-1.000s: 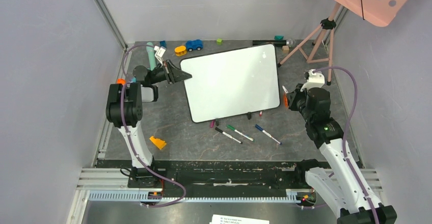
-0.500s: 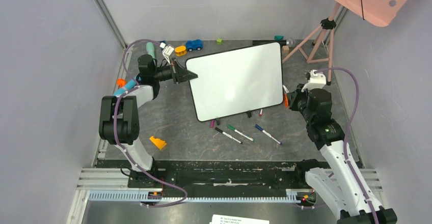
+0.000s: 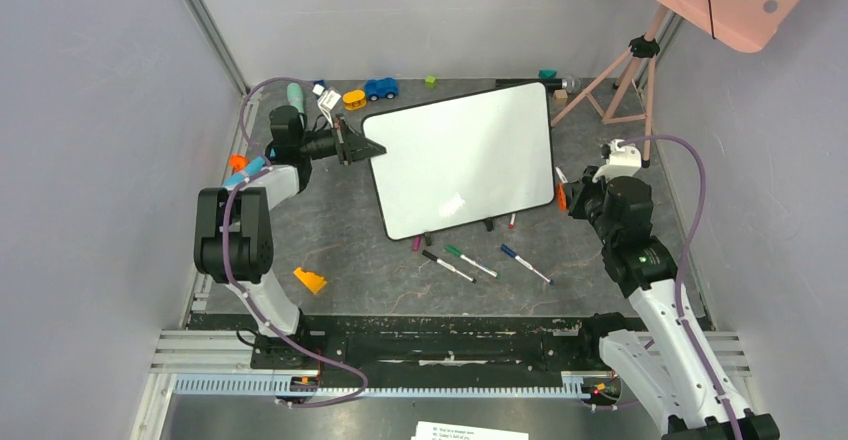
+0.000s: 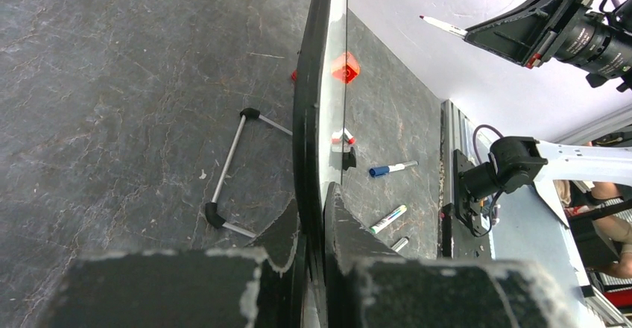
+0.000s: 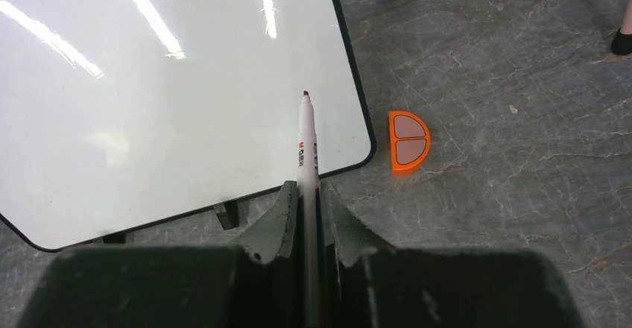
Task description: Write a sentence on the whiteboard
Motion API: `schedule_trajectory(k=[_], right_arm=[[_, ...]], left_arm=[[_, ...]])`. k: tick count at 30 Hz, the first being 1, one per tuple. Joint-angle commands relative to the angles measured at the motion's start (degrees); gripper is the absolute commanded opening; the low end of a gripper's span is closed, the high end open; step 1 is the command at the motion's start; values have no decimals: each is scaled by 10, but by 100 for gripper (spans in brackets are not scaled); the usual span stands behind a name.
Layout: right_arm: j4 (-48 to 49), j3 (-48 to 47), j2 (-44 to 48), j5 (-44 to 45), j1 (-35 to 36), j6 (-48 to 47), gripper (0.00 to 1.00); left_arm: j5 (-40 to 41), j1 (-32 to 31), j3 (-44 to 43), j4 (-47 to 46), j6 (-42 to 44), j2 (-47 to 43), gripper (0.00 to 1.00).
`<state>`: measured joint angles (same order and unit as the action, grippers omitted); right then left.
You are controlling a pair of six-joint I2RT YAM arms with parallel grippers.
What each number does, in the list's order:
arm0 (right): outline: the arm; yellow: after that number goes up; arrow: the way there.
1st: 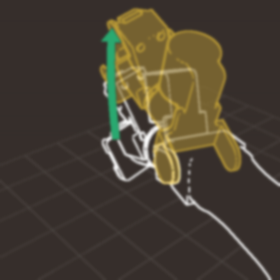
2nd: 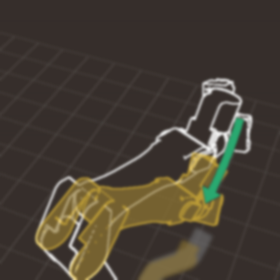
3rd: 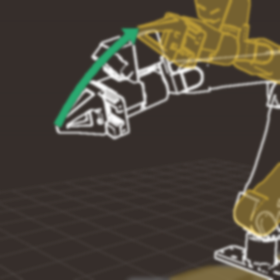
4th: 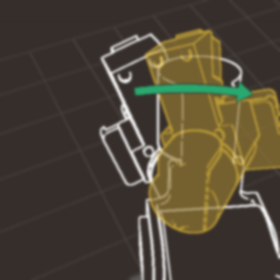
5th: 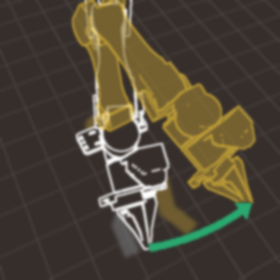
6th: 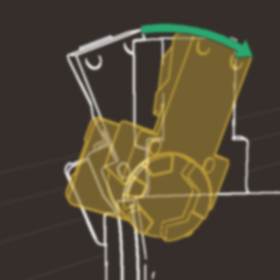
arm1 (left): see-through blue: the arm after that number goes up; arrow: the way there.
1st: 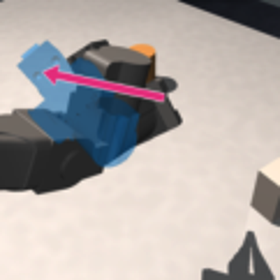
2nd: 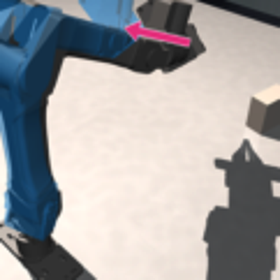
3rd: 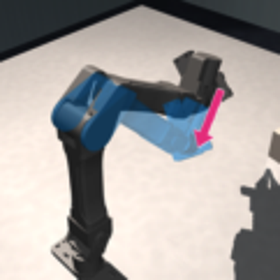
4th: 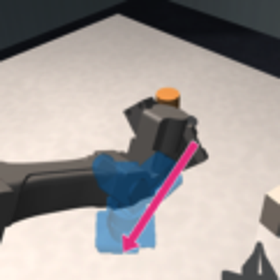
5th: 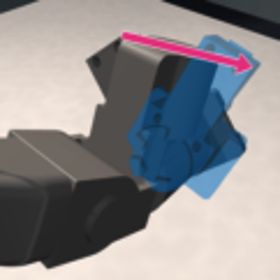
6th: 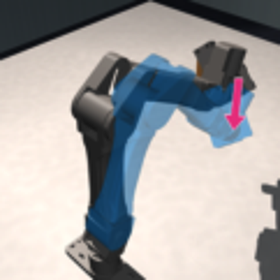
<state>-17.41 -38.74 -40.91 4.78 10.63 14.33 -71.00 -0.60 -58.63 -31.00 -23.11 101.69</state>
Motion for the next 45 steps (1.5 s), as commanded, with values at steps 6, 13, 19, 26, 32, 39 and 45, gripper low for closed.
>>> schedule_trajectory(k=[6, 13, 19, 26, 32, 39, 45], right_arm=[[49, 26, 27, -41, -2, 2, 0], [51, 35, 47, -43, -2, -1, 0], [53, 33, 46, -67, -2, 3, 0], [67, 41, 46, -78, -2, 5, 0], [82, 47, 47, -83, -2, 11, 0], [77, 46, 48, -83, -2, 9, 0], [77, 49, 43, -78, -2, 8, 0]], left_arm=[[31, -5, 59, -23, 187, -15, 2], [25, -9, 58, -6, 200, -19, 2], [6, -3, 13, 90, 243, -2, 2], [83, 0, 31, 218, 354, -53, 2], [32, 23, 7, 245, 364, -31, 2], [-26, 60, -74, 353, 398, 39, 2], [9, 42, -100, 432, 450, 44, 2]])
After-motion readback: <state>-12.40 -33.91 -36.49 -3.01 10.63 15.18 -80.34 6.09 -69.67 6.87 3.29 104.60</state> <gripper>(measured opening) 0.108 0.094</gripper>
